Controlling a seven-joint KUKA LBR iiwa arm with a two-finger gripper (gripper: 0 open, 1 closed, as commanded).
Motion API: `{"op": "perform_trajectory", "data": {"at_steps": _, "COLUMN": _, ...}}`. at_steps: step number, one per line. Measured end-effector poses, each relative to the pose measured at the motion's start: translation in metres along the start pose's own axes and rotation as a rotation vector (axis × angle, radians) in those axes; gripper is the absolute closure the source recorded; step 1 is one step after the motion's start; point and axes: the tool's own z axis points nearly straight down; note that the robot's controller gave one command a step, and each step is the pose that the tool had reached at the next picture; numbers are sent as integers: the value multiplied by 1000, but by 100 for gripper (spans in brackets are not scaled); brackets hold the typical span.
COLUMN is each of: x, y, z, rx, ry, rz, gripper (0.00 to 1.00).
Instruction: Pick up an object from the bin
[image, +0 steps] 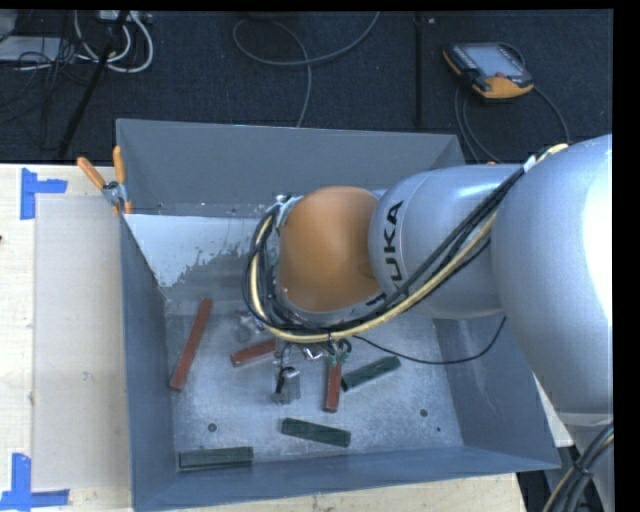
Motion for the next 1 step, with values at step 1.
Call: {"op": "perform_trajectory", "data": {"at_steps": 1, "x": -9, "y": 10, "z": 1, "rx": -1, "ry": -1, "rz": -17, "gripper": 0}}
